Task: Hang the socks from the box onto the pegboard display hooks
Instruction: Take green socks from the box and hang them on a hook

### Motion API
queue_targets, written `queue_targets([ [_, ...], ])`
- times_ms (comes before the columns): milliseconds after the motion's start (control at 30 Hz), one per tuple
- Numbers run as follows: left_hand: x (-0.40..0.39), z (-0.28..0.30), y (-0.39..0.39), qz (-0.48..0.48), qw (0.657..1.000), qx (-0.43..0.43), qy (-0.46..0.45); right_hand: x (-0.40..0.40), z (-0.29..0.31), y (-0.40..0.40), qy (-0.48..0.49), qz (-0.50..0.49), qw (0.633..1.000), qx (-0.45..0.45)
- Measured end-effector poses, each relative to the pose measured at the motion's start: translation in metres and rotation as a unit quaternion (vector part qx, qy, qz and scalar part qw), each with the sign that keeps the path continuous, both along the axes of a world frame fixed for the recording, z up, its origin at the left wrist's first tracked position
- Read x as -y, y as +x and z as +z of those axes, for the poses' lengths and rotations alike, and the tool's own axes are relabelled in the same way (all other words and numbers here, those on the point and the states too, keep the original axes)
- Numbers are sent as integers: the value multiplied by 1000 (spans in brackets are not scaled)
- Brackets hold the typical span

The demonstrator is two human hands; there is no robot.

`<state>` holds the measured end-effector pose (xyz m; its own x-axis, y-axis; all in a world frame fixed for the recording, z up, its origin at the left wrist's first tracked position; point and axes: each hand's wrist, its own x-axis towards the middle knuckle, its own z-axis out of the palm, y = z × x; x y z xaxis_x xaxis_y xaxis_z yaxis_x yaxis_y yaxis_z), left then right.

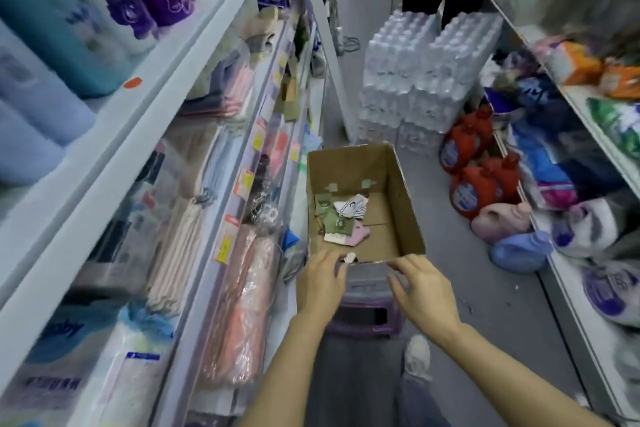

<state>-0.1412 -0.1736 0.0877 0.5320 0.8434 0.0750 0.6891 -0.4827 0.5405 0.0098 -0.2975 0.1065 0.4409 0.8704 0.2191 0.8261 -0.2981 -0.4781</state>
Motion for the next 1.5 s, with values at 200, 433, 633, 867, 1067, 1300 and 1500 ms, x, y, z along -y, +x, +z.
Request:
queue_targets([
  [200,-83,-40,69,31,993,-101,-49,-77,-26,54,-46,73,996,28],
  [433,-135,-126,112,68,954,-231,-178,-131,-74,96,-162,116,979,40],
  [633,-188,-186,132,155,917,-234,-282,-163,-112,106,-245,101,964,14],
  [867,-222,-235,156,189,916,-198,-292,-188,-148,106,-343,60,935,-72],
  [1067,-209,-216,156,314,892,2,-325,-207,-170,110,-332,-120,891,-286],
  [1300,-170,-173,139,113,928,144,-326,-238,-177,126,-193,-342,590,-705],
  [1500,-143,-156,119,-164,972,6,-166,-246,-166,128,-175,-284,507,-795],
])
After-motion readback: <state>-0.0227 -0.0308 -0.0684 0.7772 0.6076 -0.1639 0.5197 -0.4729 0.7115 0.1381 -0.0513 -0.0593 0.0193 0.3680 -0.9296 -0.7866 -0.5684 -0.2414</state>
